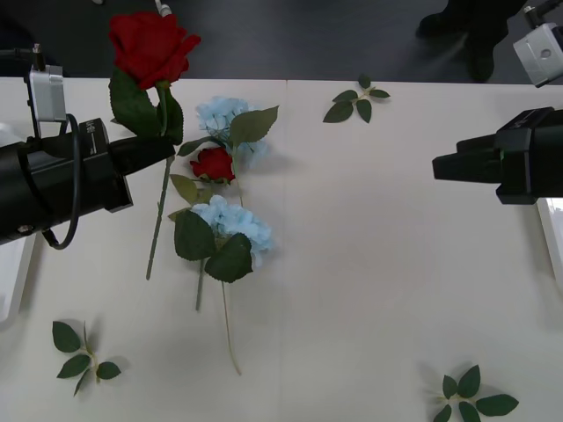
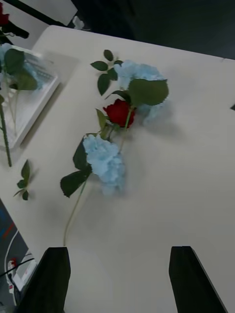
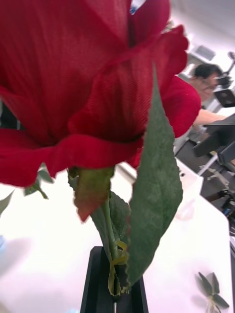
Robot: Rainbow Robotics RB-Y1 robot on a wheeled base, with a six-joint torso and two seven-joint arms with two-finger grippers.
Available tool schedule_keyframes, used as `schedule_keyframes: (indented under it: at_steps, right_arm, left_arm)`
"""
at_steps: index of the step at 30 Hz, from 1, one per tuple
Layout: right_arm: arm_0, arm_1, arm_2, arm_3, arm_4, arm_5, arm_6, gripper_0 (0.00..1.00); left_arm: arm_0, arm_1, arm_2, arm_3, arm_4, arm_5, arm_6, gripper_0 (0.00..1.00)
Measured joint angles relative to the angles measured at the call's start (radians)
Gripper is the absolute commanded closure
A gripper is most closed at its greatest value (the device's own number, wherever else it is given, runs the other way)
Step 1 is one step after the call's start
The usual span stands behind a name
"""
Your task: Put the red flowers into the right box and the blue flowers into the left box
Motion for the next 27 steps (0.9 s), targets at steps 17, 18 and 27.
schedule_keyframes:
  at_steps: [17,18,27]
  right_arm:
    - [-0.036,-0.113,0.549,-0.075,-0.114,-0.482,0.328,0.41]
    - [-0.043,-0.111,0.572,-0.075,-0.114,-0.499,0.354,0.41]
    - [-0.069,-0.006,0.759,-0.038,-0.103,-0.698,0.503,0.41]
  left_arm:
    - [-0.006,-0.18,0.011,0.0,0.219,0.121,-0.194,0.99]
    - [-0.01,-0.187,0.011,0.0,0.22,0.134,-0.196,0.99]
    - [-0.05,-0.254,0.011,0.0,0.262,0.221,-0.197,0.99]
